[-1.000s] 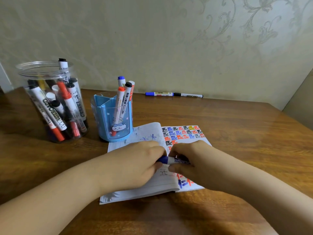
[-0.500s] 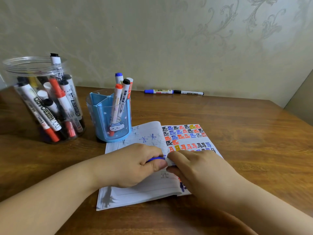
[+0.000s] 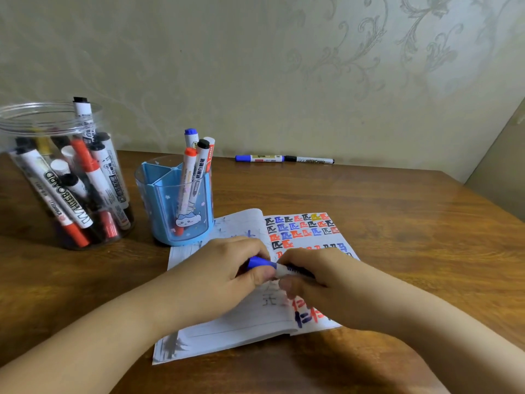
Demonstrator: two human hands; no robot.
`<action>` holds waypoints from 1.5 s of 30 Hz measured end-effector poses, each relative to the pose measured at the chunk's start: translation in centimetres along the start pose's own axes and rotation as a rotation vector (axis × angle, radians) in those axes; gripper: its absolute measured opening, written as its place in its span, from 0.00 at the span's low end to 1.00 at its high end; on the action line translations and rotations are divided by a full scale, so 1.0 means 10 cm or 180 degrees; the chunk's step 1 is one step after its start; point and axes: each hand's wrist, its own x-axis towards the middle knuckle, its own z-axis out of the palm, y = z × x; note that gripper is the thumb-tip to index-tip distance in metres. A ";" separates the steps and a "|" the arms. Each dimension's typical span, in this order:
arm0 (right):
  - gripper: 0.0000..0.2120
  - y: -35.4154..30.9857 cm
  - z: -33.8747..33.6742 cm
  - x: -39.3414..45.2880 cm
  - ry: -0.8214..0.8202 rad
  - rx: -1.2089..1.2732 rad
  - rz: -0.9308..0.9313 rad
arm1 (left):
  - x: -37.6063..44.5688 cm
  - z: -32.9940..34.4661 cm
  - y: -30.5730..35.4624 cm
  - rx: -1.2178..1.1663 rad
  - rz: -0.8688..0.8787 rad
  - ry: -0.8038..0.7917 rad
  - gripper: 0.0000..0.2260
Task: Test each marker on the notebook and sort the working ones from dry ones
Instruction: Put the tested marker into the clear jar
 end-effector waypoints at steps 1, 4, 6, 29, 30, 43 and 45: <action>0.09 -0.01 0.01 0.01 0.0065 -0.0267 -0.0019 | 0.02 0.02 0.00 0.0088 -0.0006 -0.0088 0.04; 0.09 -0.06 0.05 0.07 0.0487 -0.0952 -0.0335 | 0.06 0.11 0.00 0.0171 -0.0119 -0.0157 0.06; 0.08 -0.03 0.13 0.13 0.0639 -0.1345 -0.0530 | 0.09 0.12 0.01 0.0048 -0.0250 -0.0134 0.07; 0.14 0.02 0.24 0.16 0.1672 -0.2042 -0.1353 | -0.01 -0.02 -0.02 -0.0063 -0.0069 -0.0356 0.09; 0.10 -0.02 0.24 0.14 0.1744 -0.2268 -0.1361 | -0.03 -0.03 0.01 0.0033 -0.0016 -0.0344 0.10; 0.06 0.02 0.19 0.15 0.1322 -0.2062 -0.1607 | 0.00 -0.04 -0.04 -0.0361 -0.0236 -0.0577 0.10; 0.04 0.02 0.21 0.15 0.1183 -0.2019 -0.1615 | -0.02 0.00 -0.06 -0.0355 -0.0247 -0.0593 0.11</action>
